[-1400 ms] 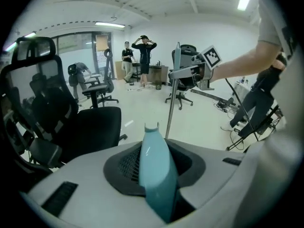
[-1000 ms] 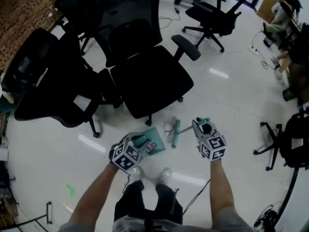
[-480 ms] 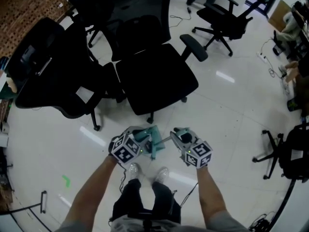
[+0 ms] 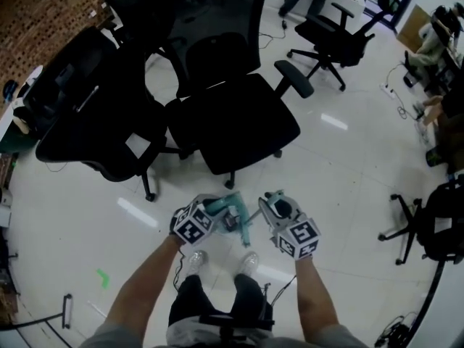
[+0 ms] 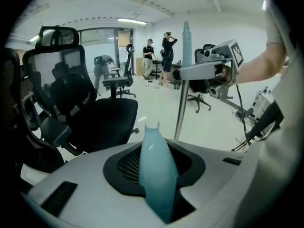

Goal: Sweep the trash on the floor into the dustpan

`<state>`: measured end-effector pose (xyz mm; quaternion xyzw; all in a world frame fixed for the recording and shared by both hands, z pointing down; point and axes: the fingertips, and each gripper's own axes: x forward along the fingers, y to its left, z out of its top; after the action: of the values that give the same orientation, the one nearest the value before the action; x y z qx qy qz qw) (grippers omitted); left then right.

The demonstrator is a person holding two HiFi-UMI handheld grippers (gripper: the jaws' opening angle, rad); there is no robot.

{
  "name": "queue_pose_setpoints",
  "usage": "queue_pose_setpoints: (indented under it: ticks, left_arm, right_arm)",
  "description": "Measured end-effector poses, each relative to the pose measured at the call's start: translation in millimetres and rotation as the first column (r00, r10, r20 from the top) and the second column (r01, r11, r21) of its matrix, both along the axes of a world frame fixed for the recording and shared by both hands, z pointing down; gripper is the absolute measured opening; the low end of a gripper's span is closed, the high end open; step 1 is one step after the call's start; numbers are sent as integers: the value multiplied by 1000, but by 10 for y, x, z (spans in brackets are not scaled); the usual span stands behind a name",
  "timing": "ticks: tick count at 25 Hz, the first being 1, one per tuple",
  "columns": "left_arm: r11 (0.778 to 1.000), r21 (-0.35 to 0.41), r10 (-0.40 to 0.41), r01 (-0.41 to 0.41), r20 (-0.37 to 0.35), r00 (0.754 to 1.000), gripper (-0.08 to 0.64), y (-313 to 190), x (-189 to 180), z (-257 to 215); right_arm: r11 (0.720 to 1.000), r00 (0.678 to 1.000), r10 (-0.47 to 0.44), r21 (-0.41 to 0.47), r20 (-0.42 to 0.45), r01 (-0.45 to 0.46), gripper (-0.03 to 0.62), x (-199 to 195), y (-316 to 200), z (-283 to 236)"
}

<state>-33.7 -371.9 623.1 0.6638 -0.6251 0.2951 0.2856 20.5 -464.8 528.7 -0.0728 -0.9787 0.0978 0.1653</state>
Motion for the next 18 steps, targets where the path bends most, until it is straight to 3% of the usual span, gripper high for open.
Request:
queue_pose_setpoints:
  ticks: [3,7,12,18]
  left_arm:
    - [998,55,31,-30,-3,1000,110,142,-38,-72]
    - [985,112,138,-133,-35,990,112,302,113,-85]
    - [947,157,289,-279,-43,956,112,305,308,-72]
    - [927,173,350,-333,-82,933,110,304,604,66]
  right_arm:
    - [995,996,84,44,20,-85,80,16,17,-195]
    - [974,979,201,106,25,-202,78,141,200,-446]
    - [918,937,350,200,3,-344,77,354,363,-566]
    - [845,868,497,228,-2,-484,77,774,430,-671]
